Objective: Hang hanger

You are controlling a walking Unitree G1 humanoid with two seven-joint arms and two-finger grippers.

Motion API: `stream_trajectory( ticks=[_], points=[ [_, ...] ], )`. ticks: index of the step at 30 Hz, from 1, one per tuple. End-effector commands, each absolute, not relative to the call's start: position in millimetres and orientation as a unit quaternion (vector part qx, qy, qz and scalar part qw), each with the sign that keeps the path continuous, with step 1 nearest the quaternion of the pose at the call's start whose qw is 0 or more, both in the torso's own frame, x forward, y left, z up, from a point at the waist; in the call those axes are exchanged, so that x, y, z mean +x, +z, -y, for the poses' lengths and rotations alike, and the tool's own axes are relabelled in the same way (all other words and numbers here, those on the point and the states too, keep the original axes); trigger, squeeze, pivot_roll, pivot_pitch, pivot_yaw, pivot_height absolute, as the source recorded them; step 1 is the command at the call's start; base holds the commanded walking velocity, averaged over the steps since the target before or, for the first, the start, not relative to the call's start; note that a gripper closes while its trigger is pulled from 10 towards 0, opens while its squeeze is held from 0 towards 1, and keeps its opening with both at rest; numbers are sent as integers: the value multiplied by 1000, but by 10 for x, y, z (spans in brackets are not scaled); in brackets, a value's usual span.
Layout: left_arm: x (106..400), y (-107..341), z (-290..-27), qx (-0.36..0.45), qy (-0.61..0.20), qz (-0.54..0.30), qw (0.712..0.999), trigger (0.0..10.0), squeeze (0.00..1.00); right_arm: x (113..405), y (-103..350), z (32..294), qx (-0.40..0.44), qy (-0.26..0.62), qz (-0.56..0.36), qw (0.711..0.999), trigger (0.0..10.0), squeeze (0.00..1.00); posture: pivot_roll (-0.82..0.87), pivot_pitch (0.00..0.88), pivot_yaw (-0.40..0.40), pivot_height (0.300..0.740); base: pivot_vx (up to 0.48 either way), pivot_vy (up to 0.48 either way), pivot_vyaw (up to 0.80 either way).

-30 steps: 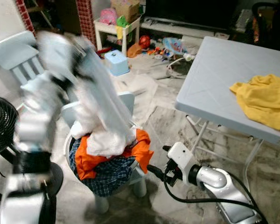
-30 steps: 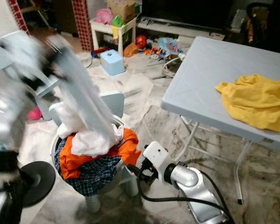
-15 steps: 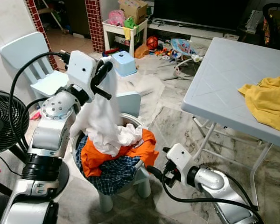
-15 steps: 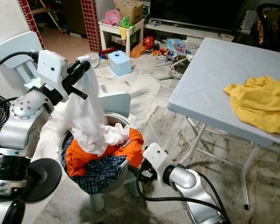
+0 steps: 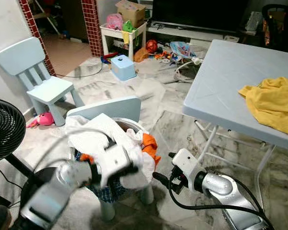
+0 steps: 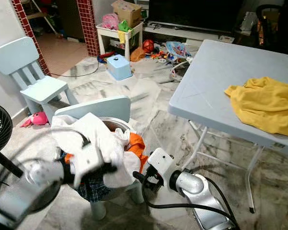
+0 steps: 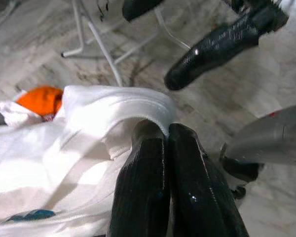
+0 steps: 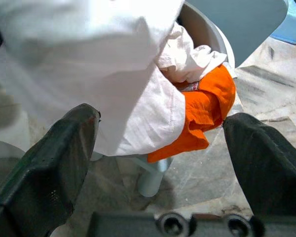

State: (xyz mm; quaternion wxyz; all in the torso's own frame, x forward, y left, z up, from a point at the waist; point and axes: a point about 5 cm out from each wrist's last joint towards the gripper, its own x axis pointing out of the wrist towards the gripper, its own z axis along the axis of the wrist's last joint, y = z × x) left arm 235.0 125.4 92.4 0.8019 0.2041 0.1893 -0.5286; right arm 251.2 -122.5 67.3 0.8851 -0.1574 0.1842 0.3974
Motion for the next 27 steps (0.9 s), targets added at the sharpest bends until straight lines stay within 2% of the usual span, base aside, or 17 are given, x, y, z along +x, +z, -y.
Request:
stream_trajectory(
  ticks=[1, 2, 7, 9, 10, 13, 14, 15, 20, 24, 26, 27],
  points=[
    [2286, 930, -1215, 207, -537, -190, 795, 1686, 0, 2505, 686, 1230, -163, 399, -186, 883, 10000, 0, -51, 33, -17, 740, 0, 0, 0],
    [2258, 924, -1206, 207, -541, -193, 792, 588, 0, 2502, 683, 1232, -163, 400, -187, 883, 10000, 0, -49, 34, -16, 740, 0, 0, 0],
    [2229, 920, -1198, 209, -542, -197, 790, 588, 0, 2499, 680, 1234, -164, 400, -187, 882, 10000, 0, -49, 34, -16, 740, 0, 0, 0],
    [2178, 916, -1192, 209, -553, -204, 781, 431, 0, 2497, 677, 1231, -164, 400, -187, 882, 10000, 0, -47, 35, -15, 740, 0, 0, 0],
    [2088, 893, -1208, 215, -571, -228, 759, 8039, 0, 2490, 674, 1214, -162, 402, -188, 881, 10000, 0, -44, 38, -15, 740, 0, 0, 0],
    [2037, 875, -1226, 214, -583, -247, 744, 8039, 0, 2483, 672, 1205, -161, 404, -189, 881, 10000, 0, -44, 38, -15, 740, 0, 0, 0],
    [2055, 863, -1260, 222, -565, -248, 755, 10000, 439, 2478, 665, 1207, -162, 405, -190, 880, 10000, 0, -40, 39, -16, 740, 0, 0, 0],
    [2068, 841, -1280, 221, -555, -249, 762, 10000, 1000, 2476, 660, 1210, -162, 405, -191, 879, 10000, 0, -40, 39, -16, 740, 0, 0, 0],
    [2063, 797, -1248, 170, -558, -246, 774, 10000, 1000, 2475, 656, 1207, -162, 406, -192, 879, 10000, 0, -39, 40, -15, 740, 0, 0, 0],
    [2106, 771, -1239, 167, -548, -236, 785, 10000, 1000, 2474, 653, 1199, -163, 406, -193, 878, 10000, 0, -35, 42, -13, 740, 0, 0, 0],
    [2276, 784, -1410, 199, -456, -203, 843, 10000, 1000, 2476, 653, 1200, -164, 405, -192, 879, 10000, 0, -34, 42, -12, 740, 0, 0, 0],
    [2301, 786, -1456, 212, -432, -190, 856, 10000, 1000, 2475, 652, 1203, -164, 405, -192, 879, 10000, 0, -35, 44, -9, 740, 0, 0, 0]
  ],
)
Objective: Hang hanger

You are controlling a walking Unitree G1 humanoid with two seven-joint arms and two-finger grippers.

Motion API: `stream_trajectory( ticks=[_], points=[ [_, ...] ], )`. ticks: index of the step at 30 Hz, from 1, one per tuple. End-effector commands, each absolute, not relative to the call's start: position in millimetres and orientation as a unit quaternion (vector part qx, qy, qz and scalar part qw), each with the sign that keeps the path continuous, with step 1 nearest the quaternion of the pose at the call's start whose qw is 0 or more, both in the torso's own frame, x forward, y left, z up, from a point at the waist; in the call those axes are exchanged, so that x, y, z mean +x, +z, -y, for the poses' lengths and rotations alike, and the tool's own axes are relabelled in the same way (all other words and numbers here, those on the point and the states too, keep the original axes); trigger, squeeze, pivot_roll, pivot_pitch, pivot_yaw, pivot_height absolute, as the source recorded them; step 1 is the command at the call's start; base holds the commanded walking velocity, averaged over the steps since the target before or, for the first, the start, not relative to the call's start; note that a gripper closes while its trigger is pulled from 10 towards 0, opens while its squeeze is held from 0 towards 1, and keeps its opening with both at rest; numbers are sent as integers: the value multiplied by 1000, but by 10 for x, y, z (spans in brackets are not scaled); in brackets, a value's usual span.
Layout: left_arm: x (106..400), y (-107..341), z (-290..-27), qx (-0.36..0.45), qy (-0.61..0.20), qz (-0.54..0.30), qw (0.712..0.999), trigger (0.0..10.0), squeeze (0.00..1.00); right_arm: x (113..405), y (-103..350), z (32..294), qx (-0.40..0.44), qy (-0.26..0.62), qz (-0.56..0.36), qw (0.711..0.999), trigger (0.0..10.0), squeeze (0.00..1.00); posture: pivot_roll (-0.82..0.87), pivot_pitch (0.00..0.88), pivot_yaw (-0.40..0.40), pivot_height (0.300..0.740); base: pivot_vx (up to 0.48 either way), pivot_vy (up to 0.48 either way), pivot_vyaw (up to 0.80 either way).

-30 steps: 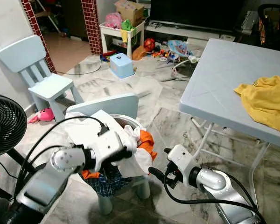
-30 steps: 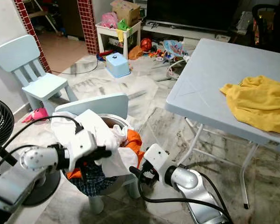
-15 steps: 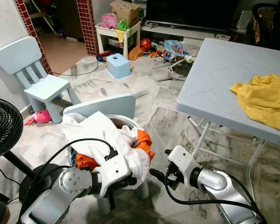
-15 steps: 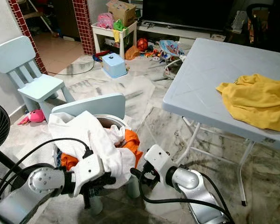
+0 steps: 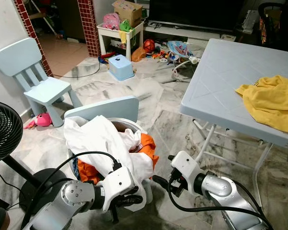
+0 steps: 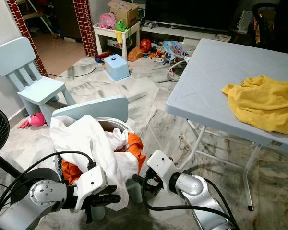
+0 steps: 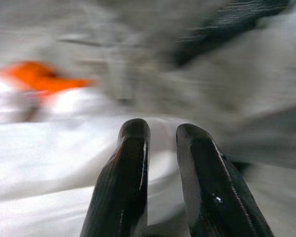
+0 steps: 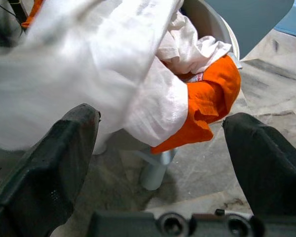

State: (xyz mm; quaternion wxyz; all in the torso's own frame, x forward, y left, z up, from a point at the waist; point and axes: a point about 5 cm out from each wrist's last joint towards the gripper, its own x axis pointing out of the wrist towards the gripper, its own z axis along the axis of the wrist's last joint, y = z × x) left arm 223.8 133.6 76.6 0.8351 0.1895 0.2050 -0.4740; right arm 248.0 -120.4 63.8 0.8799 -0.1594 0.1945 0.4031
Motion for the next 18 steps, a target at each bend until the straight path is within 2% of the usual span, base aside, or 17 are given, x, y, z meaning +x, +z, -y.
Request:
stream_trajectory(
  ticks=[1, 4, 12, 18],
  points=[
    [2308, 786, -1475, 220, -421, -184, 860, 10000, 1000, 2475, 652, 1205, -164, 405, -192, 879, 10000, 0, -35, 44, -9, 740, 0, 0, 0],
    [2311, 817, -1590, 189, -380, -165, 891, 10000, 1000, 2471, 639, 1234, -167, 403, -195, 879, 10000, 0, -30, 46, -9, 740, 0, 0, 0],
    [2404, 884, -1962, 211, -325, -155, 909, 10000, 1000, 2470, 623, 1213, -168, 407, -197, 876, 10000, 0, -22, 43, -21, 740, 0, 0, 0],
    [2625, 911, -2304, 200, -288, -171, 921, 10000, 1000, 2456, 629, 1244, -170, 405, -196, 877, 10000, 0, -39, 45, -21, 740, 0, 0, 0]
  ],
)
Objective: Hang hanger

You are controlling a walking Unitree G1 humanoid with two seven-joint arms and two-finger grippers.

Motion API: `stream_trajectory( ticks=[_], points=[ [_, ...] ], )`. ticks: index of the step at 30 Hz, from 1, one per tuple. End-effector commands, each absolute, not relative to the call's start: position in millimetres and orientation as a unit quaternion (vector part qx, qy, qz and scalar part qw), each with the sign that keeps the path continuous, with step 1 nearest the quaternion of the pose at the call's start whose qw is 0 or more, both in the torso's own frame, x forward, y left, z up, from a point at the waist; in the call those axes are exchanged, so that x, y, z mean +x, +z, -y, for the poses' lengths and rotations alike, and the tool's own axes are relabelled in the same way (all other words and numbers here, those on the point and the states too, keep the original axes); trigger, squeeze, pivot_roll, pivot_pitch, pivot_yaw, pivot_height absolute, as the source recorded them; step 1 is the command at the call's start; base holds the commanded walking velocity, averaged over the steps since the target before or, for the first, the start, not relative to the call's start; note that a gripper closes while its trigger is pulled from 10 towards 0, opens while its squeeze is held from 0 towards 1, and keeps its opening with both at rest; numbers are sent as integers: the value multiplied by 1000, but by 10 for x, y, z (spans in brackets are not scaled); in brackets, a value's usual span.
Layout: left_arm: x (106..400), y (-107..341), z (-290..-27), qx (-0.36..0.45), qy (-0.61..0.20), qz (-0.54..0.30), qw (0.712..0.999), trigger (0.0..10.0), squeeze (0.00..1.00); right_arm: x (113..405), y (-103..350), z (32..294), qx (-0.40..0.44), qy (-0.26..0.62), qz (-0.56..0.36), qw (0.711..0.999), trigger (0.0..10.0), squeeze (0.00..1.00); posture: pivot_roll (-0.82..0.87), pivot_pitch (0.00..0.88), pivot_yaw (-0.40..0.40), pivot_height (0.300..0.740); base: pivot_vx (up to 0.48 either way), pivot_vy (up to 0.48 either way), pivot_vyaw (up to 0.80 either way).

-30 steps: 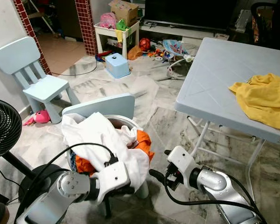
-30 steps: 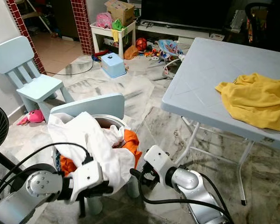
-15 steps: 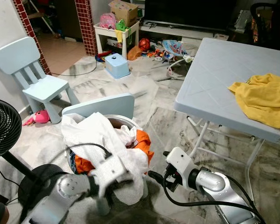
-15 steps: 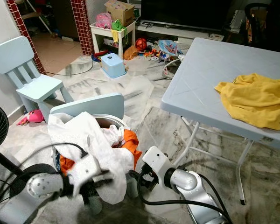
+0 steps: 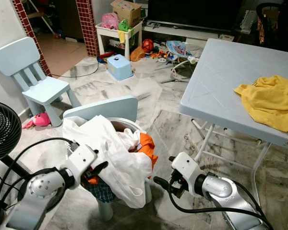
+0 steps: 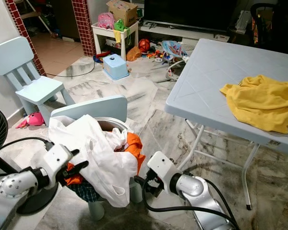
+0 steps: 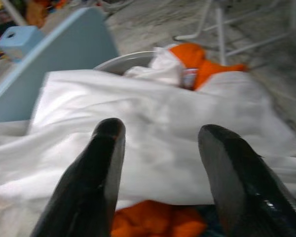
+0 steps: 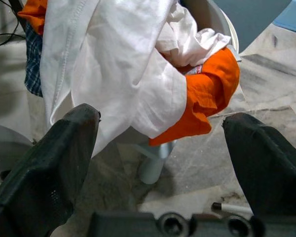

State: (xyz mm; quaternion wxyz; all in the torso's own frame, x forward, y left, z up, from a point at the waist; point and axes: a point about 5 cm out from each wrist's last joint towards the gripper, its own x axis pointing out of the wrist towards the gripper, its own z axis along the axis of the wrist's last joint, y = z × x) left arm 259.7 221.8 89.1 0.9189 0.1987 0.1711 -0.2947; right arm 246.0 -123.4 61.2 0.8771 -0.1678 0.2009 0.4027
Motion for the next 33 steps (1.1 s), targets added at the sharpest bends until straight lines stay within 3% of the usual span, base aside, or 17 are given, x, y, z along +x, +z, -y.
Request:
stream_trajectory(
  ticks=[1, 10, 15, 18, 19, 21, 33],
  points=[
    [2625, 911, -2304, 200, -288, -171, 921, 10000, 1000, 2456, 629, 1244, -170, 405, -196, 877, 10000, 0, -39, 45, -21, 740, 0, 0, 0],
    [2944, 1022, -2491, 228, -213, -141, 940, 10000, 1000, 2369, 672, 1316, -161, 385, -191, 888, 10000, 0, -68, 75, -23, 740, 0, 0, 0],
    [3023, 1119, -2328, 208, -200, -103, 952, 10000, 1000, 2376, 747, 1273, -128, 374, -171, 902, 10000, 0, -68, 82, -23, 740, 0, 0, 0],
    [3013, 1149, -2093, 163, -209, -82, 961, 10000, 1000, 2427, 803, 1263, -116, 354, -156, 915, 10000, 0, -70, 85, -24, 740, 0, 0, 0],
    [3012, 1147, -2070, 159, -209, -80, 962, 10000, 890, 2429, 811, 1260, -115, 354, -153, 915, 10000, 0, -70, 85, -24, 740, 0, 0, 0],
    [2981, 1129, -1985, 146, -220, -78, 961, 10000, 0, 2431, 819, 1260, -111, 353, -154, 916, 10000, 0, -66, 85, -26, 740, 0, 0, 0],
    [2898, 1001, -1965, 95, -203, -106, 969, 10000, 0, 2448, 792, 1267, -112, 347, -162, 917, 10000, 0, -63, 70, -21, 740, 0, 0, 0]
  ],
)
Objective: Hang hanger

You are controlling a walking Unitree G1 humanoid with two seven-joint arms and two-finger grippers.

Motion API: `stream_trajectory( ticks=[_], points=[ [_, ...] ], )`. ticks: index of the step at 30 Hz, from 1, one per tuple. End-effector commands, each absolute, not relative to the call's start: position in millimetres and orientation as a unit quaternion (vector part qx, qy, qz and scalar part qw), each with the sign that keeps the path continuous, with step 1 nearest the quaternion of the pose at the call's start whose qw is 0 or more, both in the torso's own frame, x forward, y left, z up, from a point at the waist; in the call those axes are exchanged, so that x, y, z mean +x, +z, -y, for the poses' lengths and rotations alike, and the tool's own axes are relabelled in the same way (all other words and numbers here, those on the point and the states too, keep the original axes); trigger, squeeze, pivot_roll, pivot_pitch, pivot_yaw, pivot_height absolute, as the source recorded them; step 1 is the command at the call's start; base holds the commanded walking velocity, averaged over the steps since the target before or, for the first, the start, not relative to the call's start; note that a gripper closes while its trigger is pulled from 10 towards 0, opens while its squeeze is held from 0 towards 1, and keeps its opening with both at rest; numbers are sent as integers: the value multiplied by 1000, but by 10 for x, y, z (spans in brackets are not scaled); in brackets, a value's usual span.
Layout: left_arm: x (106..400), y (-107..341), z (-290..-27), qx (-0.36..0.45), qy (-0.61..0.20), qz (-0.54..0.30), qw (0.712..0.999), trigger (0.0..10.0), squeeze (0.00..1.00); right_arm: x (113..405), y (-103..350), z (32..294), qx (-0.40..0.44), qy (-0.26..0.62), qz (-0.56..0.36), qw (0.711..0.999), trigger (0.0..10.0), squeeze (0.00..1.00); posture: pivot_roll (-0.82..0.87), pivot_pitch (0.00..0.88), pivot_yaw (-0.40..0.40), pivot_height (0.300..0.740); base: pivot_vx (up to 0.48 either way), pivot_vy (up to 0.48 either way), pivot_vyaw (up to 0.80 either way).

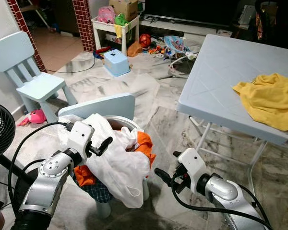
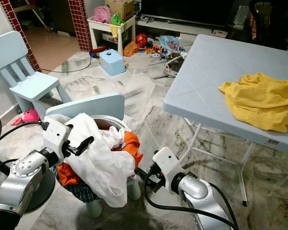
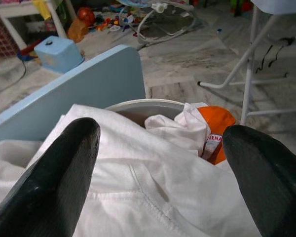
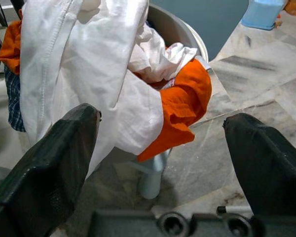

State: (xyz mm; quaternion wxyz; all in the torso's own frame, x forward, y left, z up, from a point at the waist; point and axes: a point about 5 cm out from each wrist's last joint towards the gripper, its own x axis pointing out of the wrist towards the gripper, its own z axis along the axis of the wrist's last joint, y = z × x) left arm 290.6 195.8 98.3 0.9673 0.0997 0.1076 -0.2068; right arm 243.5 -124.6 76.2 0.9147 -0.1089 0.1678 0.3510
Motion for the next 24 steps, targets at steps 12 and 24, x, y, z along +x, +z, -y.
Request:
stream_trajectory(
  ticks=[12, 24],
  points=[
    [2934, 918, -2098, 110, -198, -139, 964, 10000, 0, 2430, 802, 1279, -123, 357, -161, 912, 10000, 0, -75, 80, -33, 740, 0, 0, 130],
    [3119, 692, -2278, 149, -223, -224, 937, 7020, 0, 2231, 820, 1391, -126, 355, -176, 909, 10000, 0, -145, 135, -26, 740, 0, 0, 0]
  ],
)
